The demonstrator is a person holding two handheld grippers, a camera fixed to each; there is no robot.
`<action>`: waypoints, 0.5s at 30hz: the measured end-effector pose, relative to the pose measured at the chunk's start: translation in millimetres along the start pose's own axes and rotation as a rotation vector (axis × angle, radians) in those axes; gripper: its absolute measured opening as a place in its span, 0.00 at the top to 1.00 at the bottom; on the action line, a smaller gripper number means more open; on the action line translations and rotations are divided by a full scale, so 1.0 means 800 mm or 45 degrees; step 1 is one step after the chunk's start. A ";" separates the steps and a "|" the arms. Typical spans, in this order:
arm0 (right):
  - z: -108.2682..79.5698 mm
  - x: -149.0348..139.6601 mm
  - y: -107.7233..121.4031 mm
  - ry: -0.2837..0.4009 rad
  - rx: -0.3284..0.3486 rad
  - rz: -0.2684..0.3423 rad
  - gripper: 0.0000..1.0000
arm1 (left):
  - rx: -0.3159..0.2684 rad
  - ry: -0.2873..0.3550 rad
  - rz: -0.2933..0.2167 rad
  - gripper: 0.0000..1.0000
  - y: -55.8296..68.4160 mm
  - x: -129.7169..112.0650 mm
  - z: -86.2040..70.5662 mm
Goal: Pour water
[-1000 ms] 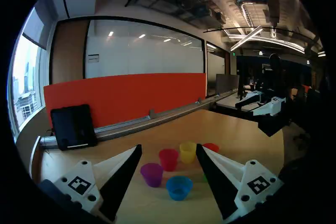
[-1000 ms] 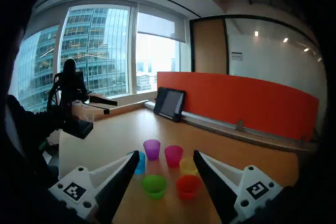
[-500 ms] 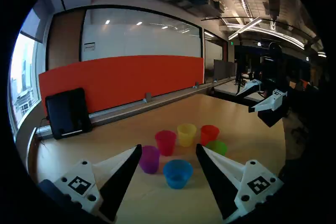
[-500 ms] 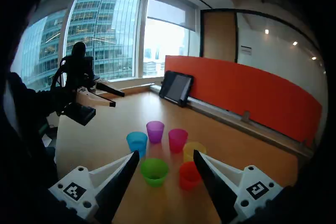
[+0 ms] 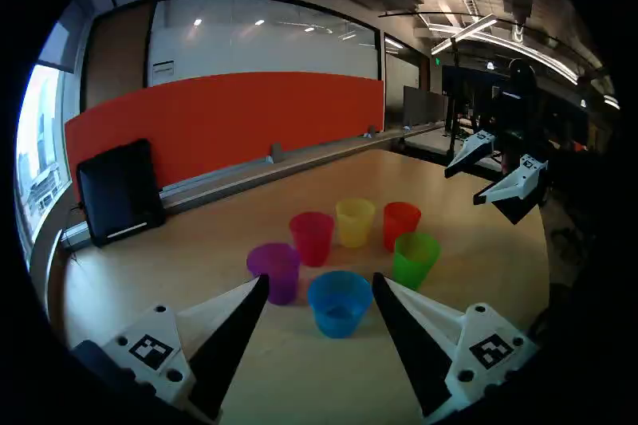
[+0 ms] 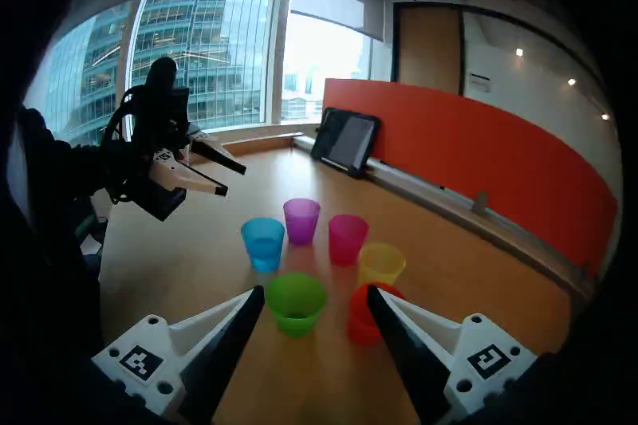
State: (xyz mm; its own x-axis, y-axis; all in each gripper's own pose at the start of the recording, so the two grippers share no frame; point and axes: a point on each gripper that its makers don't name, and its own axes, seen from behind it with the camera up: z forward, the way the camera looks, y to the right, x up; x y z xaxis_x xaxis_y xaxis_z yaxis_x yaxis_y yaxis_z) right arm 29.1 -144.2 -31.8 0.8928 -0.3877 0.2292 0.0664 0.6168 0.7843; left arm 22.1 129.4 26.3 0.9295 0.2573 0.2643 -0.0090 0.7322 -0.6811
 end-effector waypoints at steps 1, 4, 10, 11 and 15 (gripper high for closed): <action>0.003 -0.003 0.000 -0.007 0.002 0.000 0.00 | -0.002 -0.009 0.002 0.04 0.000 -0.004 0.002; 0.010 -0.012 -0.001 -0.025 0.008 -0.005 0.00 | -0.008 -0.034 0.011 0.04 0.001 -0.016 0.008; 0.023 -0.027 -0.006 -0.055 0.026 -0.016 0.00 | -0.018 -0.093 0.020 0.04 0.003 -0.041 0.018; 0.025 -0.030 -0.007 -0.060 0.030 -0.016 0.00 | -0.021 -0.102 0.019 0.04 0.003 -0.044 0.019; 0.033 -0.040 -0.011 -0.079 0.042 -0.016 0.00 | -0.041 -0.128 0.009 0.04 0.007 -0.056 0.023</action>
State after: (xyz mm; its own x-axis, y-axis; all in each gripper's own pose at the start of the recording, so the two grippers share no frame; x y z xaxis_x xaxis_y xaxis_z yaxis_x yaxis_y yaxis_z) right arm -11.7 -155.0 -30.7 0.8626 -0.4378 0.2535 0.0620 0.5888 0.8059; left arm -26.8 133.4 23.5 0.8877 0.3258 0.3254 -0.0022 0.7097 -0.7045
